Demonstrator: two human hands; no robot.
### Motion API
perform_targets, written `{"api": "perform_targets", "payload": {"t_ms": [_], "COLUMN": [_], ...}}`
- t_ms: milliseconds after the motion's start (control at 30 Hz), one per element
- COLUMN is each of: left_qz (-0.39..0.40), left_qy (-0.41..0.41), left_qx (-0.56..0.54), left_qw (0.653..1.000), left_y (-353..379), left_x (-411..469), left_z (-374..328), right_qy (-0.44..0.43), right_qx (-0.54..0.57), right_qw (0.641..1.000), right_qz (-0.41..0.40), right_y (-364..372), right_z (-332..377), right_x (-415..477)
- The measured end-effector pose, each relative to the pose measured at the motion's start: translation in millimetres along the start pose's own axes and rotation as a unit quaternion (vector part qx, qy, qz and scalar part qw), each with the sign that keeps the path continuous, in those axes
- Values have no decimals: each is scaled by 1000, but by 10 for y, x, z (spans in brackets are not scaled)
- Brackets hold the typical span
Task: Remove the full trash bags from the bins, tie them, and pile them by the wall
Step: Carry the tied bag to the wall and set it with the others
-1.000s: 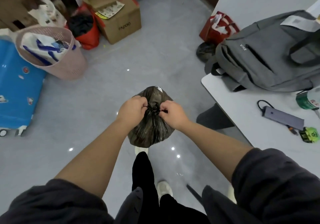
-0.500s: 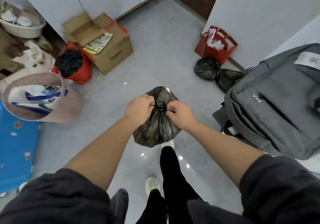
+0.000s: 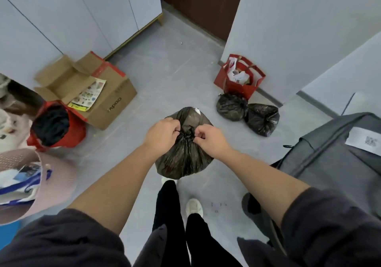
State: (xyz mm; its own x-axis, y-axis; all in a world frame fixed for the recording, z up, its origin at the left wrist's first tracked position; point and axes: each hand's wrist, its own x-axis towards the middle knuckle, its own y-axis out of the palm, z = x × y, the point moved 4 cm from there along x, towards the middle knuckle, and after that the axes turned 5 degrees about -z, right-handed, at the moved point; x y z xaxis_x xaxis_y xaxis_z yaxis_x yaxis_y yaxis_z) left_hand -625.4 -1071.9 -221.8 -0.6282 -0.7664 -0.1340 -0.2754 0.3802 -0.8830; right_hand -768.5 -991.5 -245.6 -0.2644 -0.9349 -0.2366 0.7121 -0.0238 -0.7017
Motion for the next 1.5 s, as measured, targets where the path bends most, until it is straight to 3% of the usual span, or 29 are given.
{"api": "perform_targets", "payload": {"t_ms": [333, 667, 1033, 1300, 1500], "left_qz": [79, 132, 182, 173, 148], "left_qy": [95, 172, 233, 324, 366], "left_qx": [14, 17, -3, -44, -85], "left_qw": [992, 976, 955, 929, 915], "left_y": [-32, 506, 2263, 3925, 4723], "left_x": [1901, 3286, 4636, 5395, 5698], "left_z": [-27, -668, -1732, -2319, -2571], "right_qy": [80, 144, 221, 254, 261], "right_qx": [12, 30, 35, -32, -53], "right_qw": [996, 977, 949, 899, 849], "right_qz": [-29, -156, -221, -355, -456], "right_y": [-606, -1207, -1619, -1599, -1492], "right_z": [-313, -1268, -3477, -5157, -5941], "right_x": [1399, 2059, 2636, 2861, 2938]}}
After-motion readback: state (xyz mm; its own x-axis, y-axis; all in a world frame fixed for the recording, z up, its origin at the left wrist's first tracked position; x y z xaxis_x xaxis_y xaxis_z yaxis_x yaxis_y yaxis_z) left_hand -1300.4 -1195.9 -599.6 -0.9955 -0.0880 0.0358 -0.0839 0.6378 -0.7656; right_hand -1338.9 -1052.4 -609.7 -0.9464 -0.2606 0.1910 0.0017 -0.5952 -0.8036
